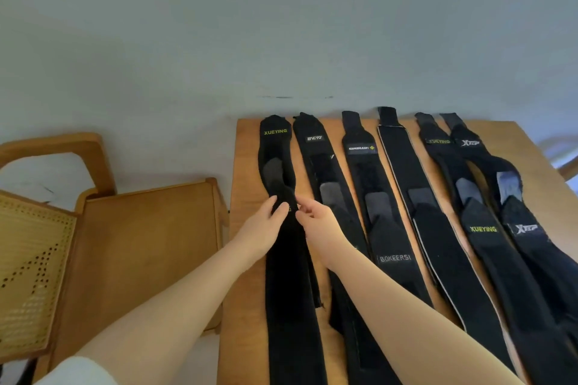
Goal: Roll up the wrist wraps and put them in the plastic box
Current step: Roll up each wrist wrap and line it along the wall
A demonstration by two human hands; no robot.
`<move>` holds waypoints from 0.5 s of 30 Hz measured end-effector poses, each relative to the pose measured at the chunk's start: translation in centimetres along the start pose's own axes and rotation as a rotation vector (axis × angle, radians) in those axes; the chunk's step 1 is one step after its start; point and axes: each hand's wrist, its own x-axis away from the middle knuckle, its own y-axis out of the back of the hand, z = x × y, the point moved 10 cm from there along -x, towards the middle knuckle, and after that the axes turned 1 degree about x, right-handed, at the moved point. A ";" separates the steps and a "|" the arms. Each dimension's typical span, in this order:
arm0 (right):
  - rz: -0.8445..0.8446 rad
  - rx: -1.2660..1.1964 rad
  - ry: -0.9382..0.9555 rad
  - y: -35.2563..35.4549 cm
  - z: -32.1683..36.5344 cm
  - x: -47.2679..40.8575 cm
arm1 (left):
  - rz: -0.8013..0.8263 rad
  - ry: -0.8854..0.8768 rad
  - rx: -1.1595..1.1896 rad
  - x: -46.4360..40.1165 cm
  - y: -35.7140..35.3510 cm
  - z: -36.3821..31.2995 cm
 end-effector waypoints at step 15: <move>0.152 0.646 0.331 -2.2 1.2 0.2 | -0.166 0.035 0.045 -5.3 2.3 1.7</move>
